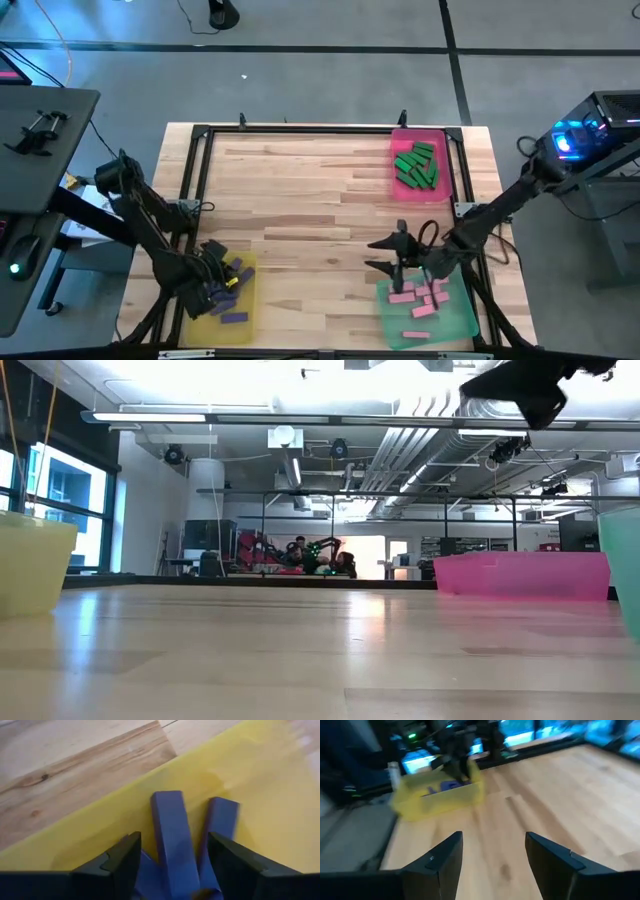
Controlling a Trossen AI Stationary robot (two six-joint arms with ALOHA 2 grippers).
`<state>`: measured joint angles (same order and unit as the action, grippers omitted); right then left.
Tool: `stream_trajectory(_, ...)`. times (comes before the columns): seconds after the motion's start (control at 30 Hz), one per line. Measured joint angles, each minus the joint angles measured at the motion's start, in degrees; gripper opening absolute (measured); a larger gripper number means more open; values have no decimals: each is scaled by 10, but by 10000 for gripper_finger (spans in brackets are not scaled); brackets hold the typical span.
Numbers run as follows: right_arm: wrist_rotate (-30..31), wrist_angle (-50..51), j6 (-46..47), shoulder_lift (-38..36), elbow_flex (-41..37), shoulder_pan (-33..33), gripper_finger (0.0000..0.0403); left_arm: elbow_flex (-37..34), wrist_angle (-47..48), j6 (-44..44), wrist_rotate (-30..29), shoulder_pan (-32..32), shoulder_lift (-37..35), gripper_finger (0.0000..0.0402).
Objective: Sort blocks
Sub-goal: Return to Home Position
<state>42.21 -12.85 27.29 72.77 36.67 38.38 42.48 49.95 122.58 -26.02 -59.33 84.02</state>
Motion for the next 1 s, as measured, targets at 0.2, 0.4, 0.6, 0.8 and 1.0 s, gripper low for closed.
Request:
stream_trajectory(0.2, -146, 148, 53, -118, 0, -9, 199, 0, -41, -82, -113, 2, -97, 221)
stream_trajectory(0.4, -245, 289, 40, -203, 0, -27, 199, 1, -135, -367, -235, 74, -194, 201)
stream_trajectory(0.6, -262, 285, -31, -244, -13, -73, 199, -65, -340, -751, -230, 226, -269, 168)
stream_trajectory(0.8, -350, 160, -80, -328, -120, -173, 199, -213, -674, -985, -90, 376, -353, 133)
stream_trajectory(1.0, -429, 115, -135, -442, -177, -302, 199, -297, -757, -1051, -13, 493, -459, 113)
